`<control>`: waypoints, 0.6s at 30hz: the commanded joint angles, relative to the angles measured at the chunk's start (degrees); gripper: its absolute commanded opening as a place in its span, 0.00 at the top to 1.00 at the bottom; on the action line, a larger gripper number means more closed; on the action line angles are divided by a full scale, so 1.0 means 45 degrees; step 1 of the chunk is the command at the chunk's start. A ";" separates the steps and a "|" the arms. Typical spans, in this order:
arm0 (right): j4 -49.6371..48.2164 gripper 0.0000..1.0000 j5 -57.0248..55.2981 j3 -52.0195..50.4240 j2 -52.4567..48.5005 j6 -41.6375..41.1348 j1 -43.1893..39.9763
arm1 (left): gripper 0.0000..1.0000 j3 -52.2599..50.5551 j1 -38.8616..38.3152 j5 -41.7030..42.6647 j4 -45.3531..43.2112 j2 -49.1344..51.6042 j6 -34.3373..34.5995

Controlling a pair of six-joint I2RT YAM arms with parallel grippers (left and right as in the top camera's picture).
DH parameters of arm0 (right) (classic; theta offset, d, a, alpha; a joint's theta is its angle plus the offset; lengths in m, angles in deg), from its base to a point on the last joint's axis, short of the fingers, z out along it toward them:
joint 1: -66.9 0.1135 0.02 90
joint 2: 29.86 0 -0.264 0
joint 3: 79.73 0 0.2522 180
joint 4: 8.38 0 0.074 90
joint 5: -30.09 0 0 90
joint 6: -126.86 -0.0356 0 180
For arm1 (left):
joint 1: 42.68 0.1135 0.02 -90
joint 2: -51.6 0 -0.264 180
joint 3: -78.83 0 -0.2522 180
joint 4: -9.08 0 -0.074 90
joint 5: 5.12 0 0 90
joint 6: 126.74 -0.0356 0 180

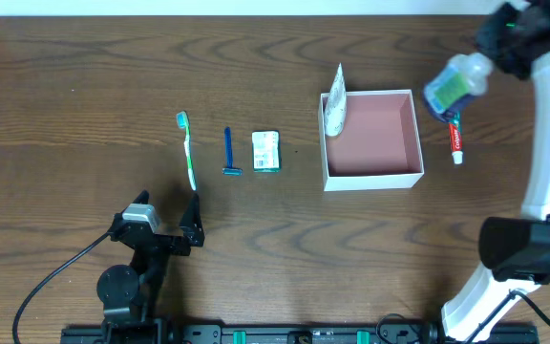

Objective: Pack container
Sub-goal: 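Carry the pump bottle left and lower it into the pink box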

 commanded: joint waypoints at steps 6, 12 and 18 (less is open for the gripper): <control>-0.0413 0.81 -0.2414 0.0311 -0.0763 0.1064 0.2414 | 0.02 -0.0233 0.0039 0.0131 0.0413 -0.0015 0.0112; -0.0311 0.82 -0.2414 0.0301 -0.1535 0.0044 0.3181 | 0.02 -0.0233 0.0039 0.0131 0.0413 -0.0015 0.0112; -0.0316 0.82 -0.2365 0.0301 -0.2327 -0.0913 0.3395 | 0.02 -0.0233 0.0039 0.0131 0.0418 -0.0015 0.0112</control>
